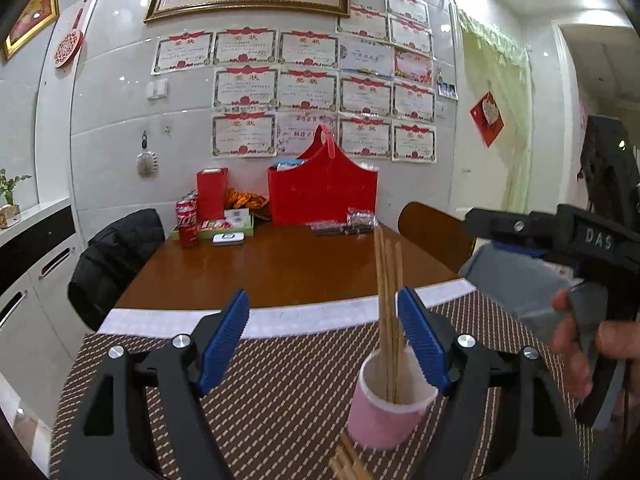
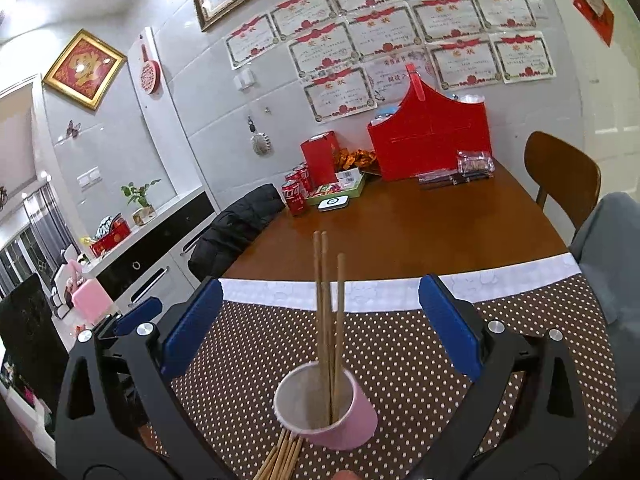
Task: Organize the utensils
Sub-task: 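Lower the chopsticks into the pink cup and open both grippers, then move both open grippers back down to the chopstick pile, then close the left gripper on a chopstick while the right gripper grasps another, then lift both held chopsticks upright and carry them over the pink cup, then lower the chopsticks into the pink cup and open both grippers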
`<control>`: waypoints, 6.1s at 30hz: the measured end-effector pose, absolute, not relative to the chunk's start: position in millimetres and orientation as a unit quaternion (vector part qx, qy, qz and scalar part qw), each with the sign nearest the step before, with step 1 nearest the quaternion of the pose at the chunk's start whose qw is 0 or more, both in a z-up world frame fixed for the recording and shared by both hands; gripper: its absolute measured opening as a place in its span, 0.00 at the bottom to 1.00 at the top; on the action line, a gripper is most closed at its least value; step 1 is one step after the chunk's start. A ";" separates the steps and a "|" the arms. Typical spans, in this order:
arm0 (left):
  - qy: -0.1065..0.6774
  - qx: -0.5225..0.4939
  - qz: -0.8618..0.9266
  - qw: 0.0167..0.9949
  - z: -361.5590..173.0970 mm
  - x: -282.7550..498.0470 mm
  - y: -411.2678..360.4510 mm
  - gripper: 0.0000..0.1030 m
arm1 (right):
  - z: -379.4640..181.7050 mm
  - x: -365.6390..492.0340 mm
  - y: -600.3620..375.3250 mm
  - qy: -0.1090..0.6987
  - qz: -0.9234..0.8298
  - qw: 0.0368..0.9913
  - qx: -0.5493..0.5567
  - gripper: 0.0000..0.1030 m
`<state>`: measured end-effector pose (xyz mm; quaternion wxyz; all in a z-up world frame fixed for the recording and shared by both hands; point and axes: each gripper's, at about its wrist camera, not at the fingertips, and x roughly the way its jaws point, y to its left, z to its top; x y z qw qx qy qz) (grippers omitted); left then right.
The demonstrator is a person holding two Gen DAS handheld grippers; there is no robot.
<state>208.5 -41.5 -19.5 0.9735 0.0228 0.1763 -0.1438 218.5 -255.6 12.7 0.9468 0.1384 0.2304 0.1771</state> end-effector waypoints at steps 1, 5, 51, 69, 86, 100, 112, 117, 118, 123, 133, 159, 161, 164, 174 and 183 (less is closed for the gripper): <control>0.178 0.028 -0.142 0.973 -20.0 203.2 -37.9 0.73 | 12.6 213.3 -254.9 0.232 0.174 0.947 0.137 0.94; 0.191 0.045 -0.140 0.971 -28.5 182.9 -23.7 0.73 | 8.4 187.8 -253.0 0.250 0.160 0.947 0.123 0.94; 0.406 0.169 -0.172 0.881 -189.8 122.9 -36.3 0.74 | -168.7 151.2 -163.4 0.471 0.212 0.853 -0.080 0.94; 0.409 0.163 -0.148 0.886 -185.9 135.0 -21.1 0.74 | -177.5 151.7 -146.3 0.467 0.157 0.860 -0.129 0.76; 0.439 0.098 -0.154 0.880 -183.5 177.3 -15.4 0.42 | -178.1 182.2 -118.8 0.447 0.181 0.871 -0.092 0.32; 0.429 0.073 -0.148 0.888 -186.0 184.0 -8.3 0.06 | -173.6 173.7 -141.8 0.437 0.200 0.876 -0.039 0.05; 0.346 -0.001 -0.135 0.928 -150.7 167.9 15.6 0.06 | -143.5 151.8 -179.5 0.375 0.273 0.883 0.075 0.05; 0.290 -0.022 -0.142 0.946 -118.7 157.2 17.2 0.06 | -133.2 153.1 -188.8 0.351 0.283 0.887 0.105 0.05; 0.281 -0.022 -0.144 0.949 -113.6 155.9 16.6 0.05 | -131.7 152.6 -190.9 0.347 0.283 0.888 0.109 0.05; 0.248 -0.018 -0.159 0.956 -93.2 154.2 2.1 0.05 | -125.2 150.6 -196.7 0.329 0.285 0.892 0.120 0.05; 0.188 -0.030 -0.179 0.965 -59.3 152.6 -9.6 0.05 | -97.2 135.7 -211.7 0.262 0.286 0.911 0.139 0.05; 0.062 -0.100 -0.228 0.967 42.0 211.5 -34.6 0.05 | 57.7 178.6 -234.4 0.121 0.259 0.952 0.108 0.05; 0.064 -0.107 -0.229 0.966 39.7 221.9 -38.7 0.05 | 54.6 183.4 -239.3 0.119 0.261 0.951 0.116 0.05; 0.072 -0.112 -0.229 0.964 32.2 239.5 -47.9 0.05 | 48.7 191.4 -244.0 0.132 0.252 0.952 0.112 0.05; 0.098 -0.106 -0.227 0.963 12.7 268.2 -58.3 0.05 | 27.5 220.2 -253.6 0.171 0.234 0.951 0.107 0.05; 0.132 -0.092 -0.223 0.961 1.4 277.4 -62.1 0.05 | 10.1 234.5 -242.7 0.214 0.229 0.946 0.085 0.06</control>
